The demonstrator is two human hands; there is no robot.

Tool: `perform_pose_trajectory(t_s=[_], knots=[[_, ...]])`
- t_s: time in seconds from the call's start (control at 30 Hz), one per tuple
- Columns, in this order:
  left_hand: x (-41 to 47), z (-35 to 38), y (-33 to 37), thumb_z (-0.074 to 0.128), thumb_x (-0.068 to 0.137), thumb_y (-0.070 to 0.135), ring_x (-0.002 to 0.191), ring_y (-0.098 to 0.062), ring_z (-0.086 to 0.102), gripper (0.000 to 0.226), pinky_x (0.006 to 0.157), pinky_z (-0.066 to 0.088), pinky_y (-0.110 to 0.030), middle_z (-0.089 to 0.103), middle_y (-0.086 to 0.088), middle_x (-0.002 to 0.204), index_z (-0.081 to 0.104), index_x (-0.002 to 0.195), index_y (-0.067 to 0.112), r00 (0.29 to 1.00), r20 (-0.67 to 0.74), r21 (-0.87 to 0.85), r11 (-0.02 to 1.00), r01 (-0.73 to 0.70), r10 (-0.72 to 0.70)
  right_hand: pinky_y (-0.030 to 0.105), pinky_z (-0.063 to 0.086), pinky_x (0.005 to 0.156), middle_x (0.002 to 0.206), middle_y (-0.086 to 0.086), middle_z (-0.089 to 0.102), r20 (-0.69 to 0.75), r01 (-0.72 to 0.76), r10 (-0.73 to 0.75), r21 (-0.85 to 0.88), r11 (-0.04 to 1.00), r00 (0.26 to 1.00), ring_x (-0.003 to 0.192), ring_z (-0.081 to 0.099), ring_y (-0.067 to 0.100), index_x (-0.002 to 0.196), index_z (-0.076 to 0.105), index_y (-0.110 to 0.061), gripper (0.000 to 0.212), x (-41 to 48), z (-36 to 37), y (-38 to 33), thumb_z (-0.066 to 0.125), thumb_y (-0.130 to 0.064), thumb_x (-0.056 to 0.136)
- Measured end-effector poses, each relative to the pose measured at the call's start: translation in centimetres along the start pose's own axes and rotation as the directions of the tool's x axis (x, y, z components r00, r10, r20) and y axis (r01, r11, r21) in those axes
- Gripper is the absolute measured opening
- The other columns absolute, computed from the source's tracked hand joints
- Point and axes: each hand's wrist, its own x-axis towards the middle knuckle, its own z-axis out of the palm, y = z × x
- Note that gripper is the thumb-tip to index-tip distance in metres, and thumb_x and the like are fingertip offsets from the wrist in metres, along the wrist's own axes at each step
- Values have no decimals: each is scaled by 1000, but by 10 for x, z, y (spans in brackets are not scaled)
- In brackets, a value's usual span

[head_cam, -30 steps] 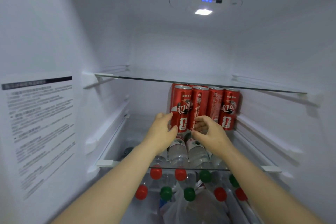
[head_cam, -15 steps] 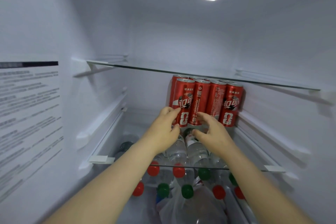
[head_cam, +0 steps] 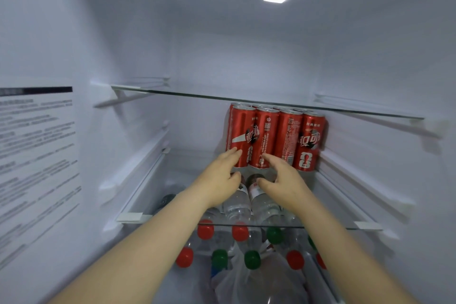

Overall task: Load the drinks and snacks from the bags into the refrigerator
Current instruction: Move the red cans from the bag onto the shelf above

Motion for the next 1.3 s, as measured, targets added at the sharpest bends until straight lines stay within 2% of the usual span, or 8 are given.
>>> perform_pose_trajectory(t_s=[0.2, 0.37, 0.57, 0.67, 0.77, 0.93, 1.17, 1.3], knots=[[1, -1, 0, 42, 97, 17, 144, -14, 22, 58, 117, 25, -38, 18, 3, 158, 20, 151, 24, 999, 22, -28, 999, 28, -28, 17, 27, 98, 148, -4, 40, -1, 12, -12, 4, 1000, 1000, 132, 39, 9, 147, 35, -20, 64, -3, -1, -2, 61, -15, 89], [-2, -1, 2, 44, 97, 20, 142, -15, 26, 58, 116, 28, -38, 21, 2, 157, 22, 150, 23, 999, 9, -37, 999, 34, -34, 20, 31, 100, 146, -5, 42, -16, -1, 1, 13, 1000, 1000, 131, 41, 10, 145, 37, -21, 62, -2, 0, 0, 62, -18, 89], [-8, -3, 7, 52, 93, 21, 129, -15, 43, 54, 106, 40, -33, 39, -1, 147, 36, 144, 21, 998, -38, -46, 998, 38, -40, 28, 39, 102, 138, -4, 50, -91, -16, 15, -11, 1000, 996, 125, 47, 10, 139, 45, -21, 54, -2, -1, 0, 62, -20, 88], [-12, -5, 11, 55, 90, 17, 121, -15, 48, 47, 100, 43, -29, 47, -1, 138, 45, 137, 20, 997, -66, -20, 999, 39, -41, 26, 42, 98, 133, -4, 56, -148, -8, -7, -96, 995, 989, 120, 52, 9, 134, 51, -21, 47, -6, -7, -2, 62, -21, 89], [-20, -7, 18, 53, 90, 15, 107, -17, 54, 39, 91, 44, -26, 53, -4, 129, 51, 130, 16, 995, -95, 35, 999, 29, -26, 28, 46, 96, 129, -4, 58, -136, 7, -47, -284, 959, 990, 115, 55, 10, 132, 52, -22, 43, -21, -22, -6, 62, -24, 90], [-40, -4, 43, 57, 90, 22, 113, -17, 54, 37, 96, 45, -30, 56, -2, 126, 53, 126, 18, 985, -162, 84, 995, -48, 61, 26, 50, 84, 116, -5, 62, -114, 10, -71, -462, 887, 991, 100, 59, 11, 123, 57, -23, 35, -59, -62, -19, 61, -26, 88], [-73, -2, 78, 59, 89, 31, 114, -9, 52, 44, 90, 40, -21, 53, 8, 129, 50, 132, 26, 958, -168, 23, 973, -230, 230, 30, 41, 102, 135, -2, 53, -141, -119, 49, -543, 832, 989, 121, 50, 16, 139, 45, -21, 50, -118, -105, -45, 59, -29, 91], [-87, 10, 93, 60, 87, 30, 115, -10, 50, 43, 96, 42, -26, 54, 9, 128, 52, 130, 25, 937, -148, -6, 947, -322, 318, 29, 41, 100, 135, -5, 54, -211, -166, 42, -618, 769, 977, 123, 51, 17, 140, 46, -23, 49, -167, -122, -47, 58, -30, 92]])
